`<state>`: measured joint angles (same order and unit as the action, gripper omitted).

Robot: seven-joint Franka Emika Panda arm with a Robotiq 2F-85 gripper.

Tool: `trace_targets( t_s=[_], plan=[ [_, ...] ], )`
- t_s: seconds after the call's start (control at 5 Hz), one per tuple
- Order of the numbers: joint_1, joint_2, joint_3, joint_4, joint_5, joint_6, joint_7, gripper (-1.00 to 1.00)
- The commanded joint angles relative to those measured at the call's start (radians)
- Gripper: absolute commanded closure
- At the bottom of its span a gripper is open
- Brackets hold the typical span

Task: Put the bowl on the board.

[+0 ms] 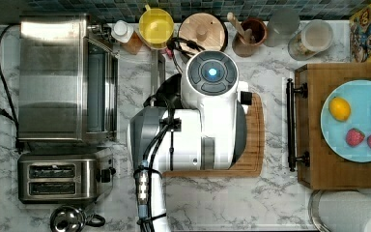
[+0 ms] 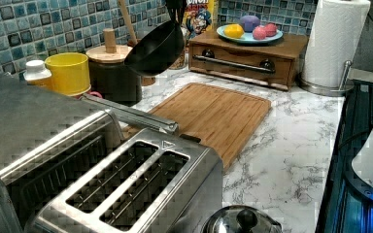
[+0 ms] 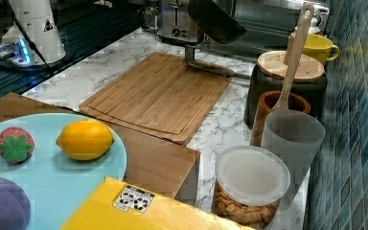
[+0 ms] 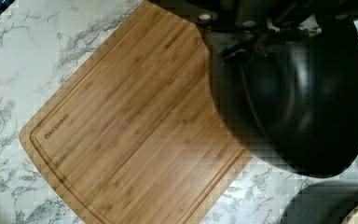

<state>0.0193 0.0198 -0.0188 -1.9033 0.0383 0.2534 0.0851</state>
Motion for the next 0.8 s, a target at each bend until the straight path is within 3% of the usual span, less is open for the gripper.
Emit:
trace_targets(
  t_s=[0.2, 0.4, 0.6, 0.8],
  plan=[
    [-0.029, -0.048, -0.016, -0.070, 0.037, 0.037, 0.013, 1.00],
    [-0.032, -0.110, -0.101, -0.192, 0.052, 0.106, 0.033, 1.00],
    [0.030, -0.184, -0.247, -0.309, 0.044, 0.169, 0.055, 1.00],
    [-0.025, -0.219, -0.221, -0.402, 0.011, 0.220, 0.130, 1.00]
  ],
)
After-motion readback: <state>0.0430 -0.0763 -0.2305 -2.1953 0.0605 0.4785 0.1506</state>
